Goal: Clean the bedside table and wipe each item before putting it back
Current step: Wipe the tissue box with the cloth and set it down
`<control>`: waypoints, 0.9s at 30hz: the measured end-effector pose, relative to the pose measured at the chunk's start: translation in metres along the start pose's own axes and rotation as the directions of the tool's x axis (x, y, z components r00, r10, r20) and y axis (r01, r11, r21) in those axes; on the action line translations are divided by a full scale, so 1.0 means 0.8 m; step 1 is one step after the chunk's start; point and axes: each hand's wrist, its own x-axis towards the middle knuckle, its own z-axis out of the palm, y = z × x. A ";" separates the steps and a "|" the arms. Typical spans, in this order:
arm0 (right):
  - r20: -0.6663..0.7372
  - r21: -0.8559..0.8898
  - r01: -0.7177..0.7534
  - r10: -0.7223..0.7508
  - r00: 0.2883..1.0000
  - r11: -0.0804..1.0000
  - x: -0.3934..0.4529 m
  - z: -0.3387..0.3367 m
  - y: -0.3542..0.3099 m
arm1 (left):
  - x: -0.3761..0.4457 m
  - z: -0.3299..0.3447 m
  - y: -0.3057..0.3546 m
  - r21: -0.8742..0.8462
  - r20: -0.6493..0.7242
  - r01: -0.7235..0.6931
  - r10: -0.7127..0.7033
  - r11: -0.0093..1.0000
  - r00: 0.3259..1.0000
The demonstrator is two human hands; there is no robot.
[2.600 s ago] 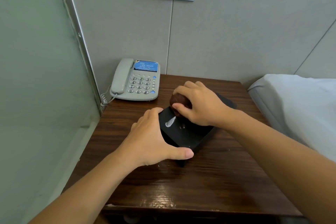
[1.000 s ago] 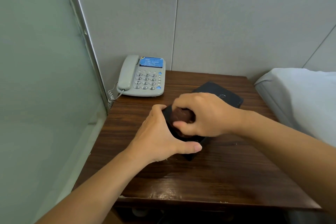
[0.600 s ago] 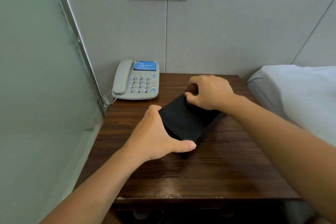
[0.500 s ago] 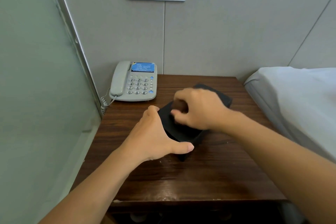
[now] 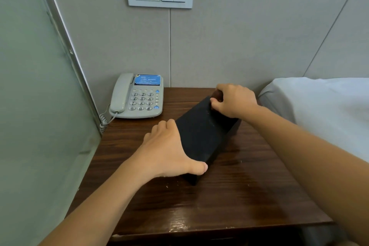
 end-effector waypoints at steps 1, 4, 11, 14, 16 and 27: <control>-0.022 0.015 0.011 -0.011 1.000 1.000 -0.006 0.001 -0.005 | 0.006 -0.001 0.007 0.025 -0.005 -0.014 0.014 1.000 1.000; -0.058 0.119 0.184 -0.179 0.982 0.976 -0.042 -0.006 -0.024 | 0.025 0.000 0.019 0.061 -0.017 -0.032 0.033 0.998 0.999; 0.066 0.162 0.361 -0.375 0.925 0.919 -0.055 -0.027 -0.004 | 0.029 0.005 0.015 0.068 -0.011 -0.050 0.050 0.996 0.999; 0.048 0.106 0.152 -0.158 0.986 0.983 0.004 -0.015 0.009 | 0.027 0.004 0.015 0.074 -0.019 -0.041 0.043 0.996 0.999; 0.028 0.091 0.116 -0.119 0.993 0.989 0.020 -0.004 -0.003 | 0.027 0.004 0.016 0.076 -0.033 -0.043 0.045 0.996 0.998; 0.074 0.172 0.268 -0.284 0.956 0.948 -0.047 -0.023 -0.013 | 0.030 0.011 0.011 0.066 -0.062 -0.069 0.073 0.995 0.995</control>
